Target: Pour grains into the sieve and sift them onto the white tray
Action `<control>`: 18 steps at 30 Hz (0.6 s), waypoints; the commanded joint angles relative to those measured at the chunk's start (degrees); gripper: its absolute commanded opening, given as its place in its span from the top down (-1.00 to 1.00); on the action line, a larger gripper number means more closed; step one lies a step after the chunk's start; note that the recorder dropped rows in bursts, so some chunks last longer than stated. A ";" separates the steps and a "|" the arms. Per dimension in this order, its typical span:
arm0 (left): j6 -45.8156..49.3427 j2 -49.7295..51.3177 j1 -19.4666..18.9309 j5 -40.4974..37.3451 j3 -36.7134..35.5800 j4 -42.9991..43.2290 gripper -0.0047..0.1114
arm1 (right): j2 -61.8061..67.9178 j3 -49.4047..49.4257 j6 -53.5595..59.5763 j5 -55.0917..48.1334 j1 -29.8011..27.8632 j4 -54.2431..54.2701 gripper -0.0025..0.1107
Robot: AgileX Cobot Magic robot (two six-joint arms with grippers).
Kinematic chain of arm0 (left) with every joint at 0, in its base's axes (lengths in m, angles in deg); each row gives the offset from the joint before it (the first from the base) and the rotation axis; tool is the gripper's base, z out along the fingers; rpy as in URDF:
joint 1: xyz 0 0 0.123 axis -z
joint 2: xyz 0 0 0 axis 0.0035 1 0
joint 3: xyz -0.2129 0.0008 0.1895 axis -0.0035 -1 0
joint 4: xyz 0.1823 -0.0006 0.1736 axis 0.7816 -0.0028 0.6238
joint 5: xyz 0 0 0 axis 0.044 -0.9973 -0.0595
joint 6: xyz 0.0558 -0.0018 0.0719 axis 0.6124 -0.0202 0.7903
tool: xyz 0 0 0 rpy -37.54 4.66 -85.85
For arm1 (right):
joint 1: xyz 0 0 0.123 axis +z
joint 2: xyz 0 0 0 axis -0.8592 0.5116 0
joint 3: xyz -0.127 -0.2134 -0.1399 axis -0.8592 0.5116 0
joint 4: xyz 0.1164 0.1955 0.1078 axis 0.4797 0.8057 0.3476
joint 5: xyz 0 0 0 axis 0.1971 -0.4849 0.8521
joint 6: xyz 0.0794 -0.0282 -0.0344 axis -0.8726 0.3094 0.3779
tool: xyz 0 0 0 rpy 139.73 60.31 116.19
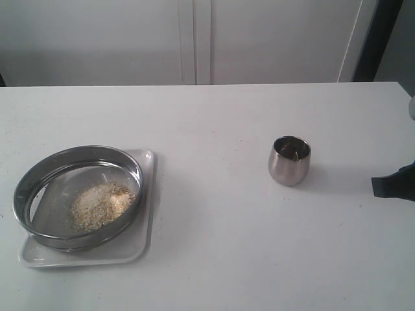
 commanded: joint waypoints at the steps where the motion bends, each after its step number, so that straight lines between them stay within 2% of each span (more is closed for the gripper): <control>1: -4.44 -0.23 -0.02 -1.85 2.15 -0.63 0.92 | -0.47 0.26 0.22 0.19 0.14 -0.22 0.96; 6: -5.22 3.12 -0.02 -9.46 7.88 -0.63 0.92 | -0.47 0.26 0.22 0.08 0.14 -0.22 0.96; 13: 3.58 13.17 -0.02 -19.63 16.36 -0.52 0.92 | -0.47 0.26 0.22 0.08 0.14 -0.22 0.96; 18: 8.10 21.59 -0.02 -23.74 21.74 -0.52 0.92 | -0.47 0.26 0.22 0.08 0.14 -0.22 0.96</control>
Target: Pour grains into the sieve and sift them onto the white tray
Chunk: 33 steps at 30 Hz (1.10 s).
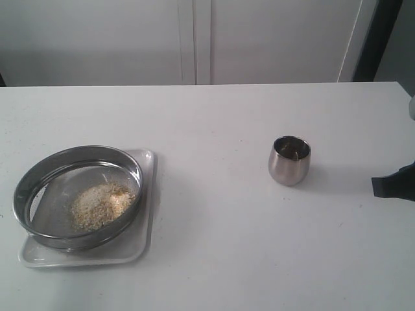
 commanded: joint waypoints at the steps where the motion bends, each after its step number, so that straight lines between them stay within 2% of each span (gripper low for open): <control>1: 5.38 7.28 -0.02 -3.62 4.72 -0.52 0.92 | -0.47 0.26 0.22 0.08 0.14 -0.22 0.96; 8: 12.40 16.72 -0.02 -3.02 10.26 -0.39 0.92 | -0.47 0.26 0.22 0.08 0.14 -0.22 0.96; 19: 12.53 30.82 -0.02 -4.37 18.29 -0.15 0.92 | -0.47 0.26 0.22 0.08 0.14 -0.11 0.96; 26: 15.56 39.22 -0.02 -7.16 23.14 -0.15 0.92 | -0.47 0.26 0.22 0.08 0.14 -0.11 0.96; 33: 16.84 48.10 -0.02 -13.80 29.07 1.31 0.92 | -0.47 0.26 0.22 0.08 0.14 -0.11 0.96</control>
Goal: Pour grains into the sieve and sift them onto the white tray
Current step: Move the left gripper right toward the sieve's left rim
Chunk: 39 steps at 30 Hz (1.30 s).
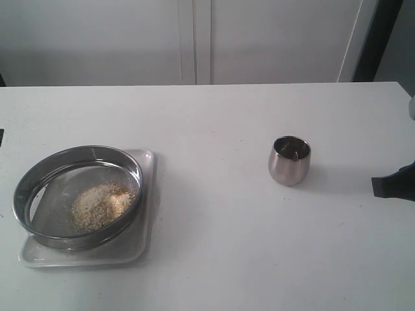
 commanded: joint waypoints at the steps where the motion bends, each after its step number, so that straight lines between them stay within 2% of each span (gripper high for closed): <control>1: 1.17 5.01 -0.02 -5.00 4.06 0.96 0.92 | -0.47 0.26 0.22 0.08 0.14 -0.11 0.96; 18: 1.33 25.61 -0.02 -18.31 17.46 3.58 0.92 | -0.47 0.26 0.22 0.18 0.14 -0.11 0.96; 19: 1.33 27.01 -0.02 -19.15 18.59 3.69 0.86 | -0.47 0.26 0.22 0.08 0.14 -0.11 0.96; 24: -0.49 31.37 -0.02 -21.23 21.30 3.69 0.13 | -0.47 0.26 0.22 0.08 0.14 -0.11 0.96; 26: -2.06 33.15 -0.02 -21.96 22.52 3.80 -0.07 | -0.47 0.26 0.22 0.08 0.14 -0.11 0.96; 30: -3.41 35.53 -0.96 -22.81 24.59 3.94 -0.08 | -0.47 0.26 0.22 0.08 0.14 -0.11 0.96; 34: -3.34 37.77 -4.40 -23.79 25.84 3.56 -0.08 | -0.47 0.26 0.22 0.19 0.14 -0.11 0.96; 39: -1.53 39.04 -4.62 -22.68 25.84 1.38 -0.08 | -0.47 0.26 0.22 0.08 0.14 -0.11 0.96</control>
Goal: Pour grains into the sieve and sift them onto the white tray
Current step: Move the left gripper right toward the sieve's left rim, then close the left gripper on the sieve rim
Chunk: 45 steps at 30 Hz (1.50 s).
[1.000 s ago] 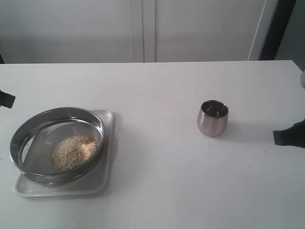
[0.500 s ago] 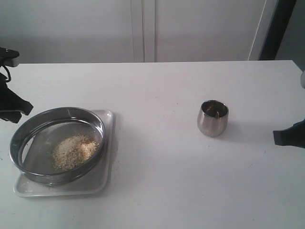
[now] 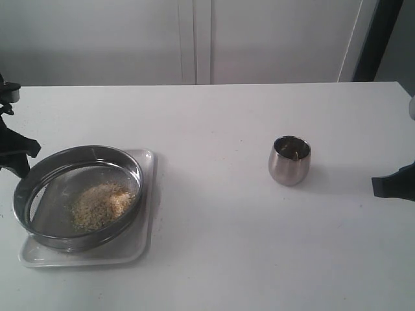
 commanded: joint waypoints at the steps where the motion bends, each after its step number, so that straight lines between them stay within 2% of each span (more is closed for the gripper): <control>1: 0.31 0.01 -0.07 0.44 0.21 -3.75 -0.08 | -0.38 0.26 0.22 0.08 0.14 -0.11 0.96; 5: 2.00 0.01 -0.07 0.65 0.21 -8.49 -0.08 | -0.38 0.26 -0.05 0.08 0.14 -0.11 0.96; 26: 1.22 5.41 -0.07 6.09 0.21 -7.72 -0.07 | -0.38 0.26 -0.49 0.08 0.14 -0.11 0.96; 45: 0.99 9.14 -0.07 7.26 0.11 -7.73 -0.05 | -0.38 0.26 -0.49 0.08 0.14 -0.11 0.96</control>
